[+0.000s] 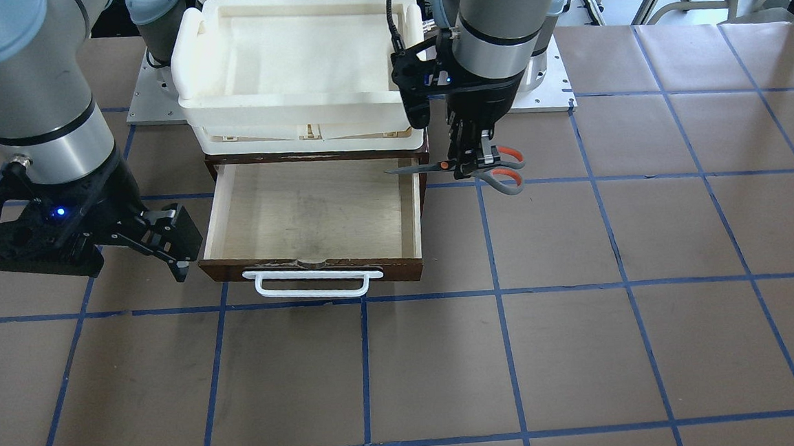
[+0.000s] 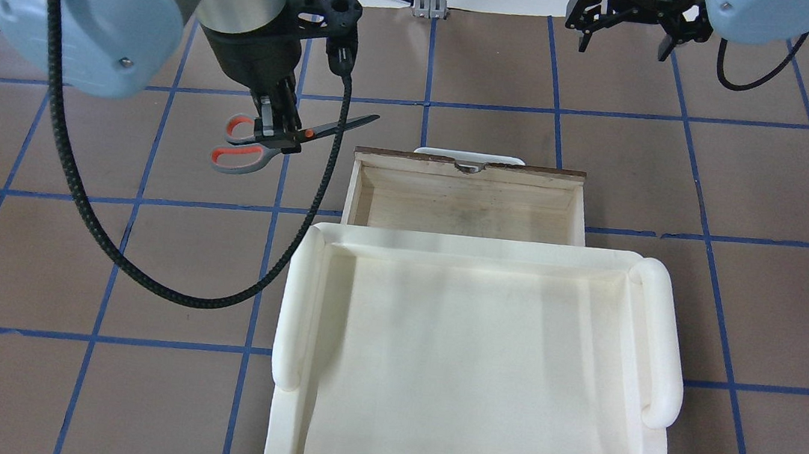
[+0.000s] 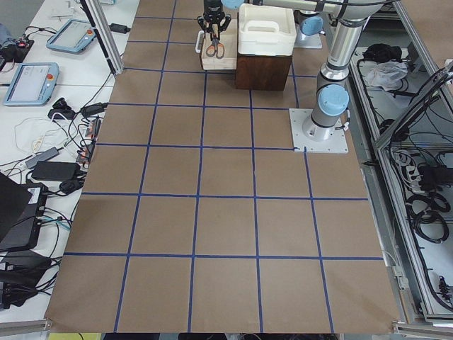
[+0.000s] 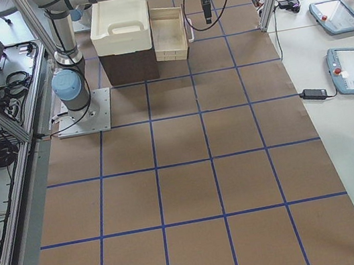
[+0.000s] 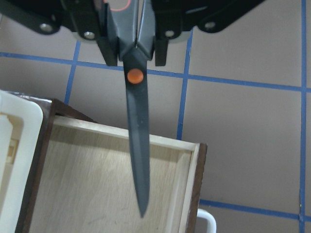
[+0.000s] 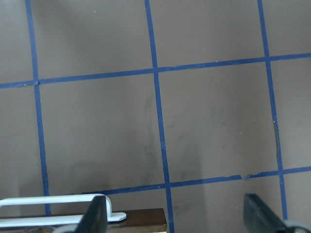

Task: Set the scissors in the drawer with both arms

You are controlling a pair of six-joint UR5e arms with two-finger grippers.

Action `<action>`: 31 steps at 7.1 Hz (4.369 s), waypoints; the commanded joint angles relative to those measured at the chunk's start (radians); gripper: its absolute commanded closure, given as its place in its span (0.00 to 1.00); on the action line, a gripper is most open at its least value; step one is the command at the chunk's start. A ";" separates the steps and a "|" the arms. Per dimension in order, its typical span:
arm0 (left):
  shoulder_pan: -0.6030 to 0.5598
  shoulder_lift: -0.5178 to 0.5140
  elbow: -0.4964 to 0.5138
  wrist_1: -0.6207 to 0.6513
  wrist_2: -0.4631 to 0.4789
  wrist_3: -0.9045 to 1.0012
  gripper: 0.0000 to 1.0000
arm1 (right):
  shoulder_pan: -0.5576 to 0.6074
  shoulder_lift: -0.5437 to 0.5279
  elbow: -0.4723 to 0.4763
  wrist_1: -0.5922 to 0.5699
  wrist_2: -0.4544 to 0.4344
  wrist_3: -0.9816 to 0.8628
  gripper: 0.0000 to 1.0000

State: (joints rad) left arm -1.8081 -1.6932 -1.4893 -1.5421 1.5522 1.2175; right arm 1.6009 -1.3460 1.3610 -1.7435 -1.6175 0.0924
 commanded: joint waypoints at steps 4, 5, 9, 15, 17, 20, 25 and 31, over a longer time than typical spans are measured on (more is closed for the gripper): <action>-0.215 -0.172 0.075 0.102 -0.038 -0.084 0.95 | -0.003 -0.059 0.026 0.163 0.063 -0.083 0.00; -0.230 -0.204 0.083 0.134 -0.055 -0.095 0.95 | -0.006 -0.058 0.026 0.171 0.062 -0.127 0.00; -0.264 -0.253 0.081 0.126 -0.073 -0.116 0.95 | -0.048 -0.058 0.038 0.176 0.064 -0.157 0.00; -0.283 -0.270 0.078 0.065 -0.093 -0.116 0.93 | -0.050 -0.059 0.052 0.176 0.053 -0.154 0.00; -0.284 -0.264 0.080 0.066 -0.098 -0.116 0.88 | -0.050 -0.059 0.052 0.179 0.054 -0.154 0.00; -0.289 -0.267 0.080 0.065 -0.098 -0.118 0.07 | -0.050 -0.059 0.053 0.179 0.051 -0.155 0.00; -0.243 -0.202 0.084 0.074 -0.087 -0.312 0.07 | -0.049 -0.061 0.052 0.182 0.045 -0.155 0.00; -0.119 0.019 0.072 0.102 0.150 -1.196 0.00 | -0.048 -0.081 0.064 0.174 0.047 -0.143 0.00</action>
State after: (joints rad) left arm -1.9499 -1.7171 -1.4092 -1.4378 1.6464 0.2361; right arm 1.5581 -1.4277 1.4243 -1.5652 -1.5693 -0.0505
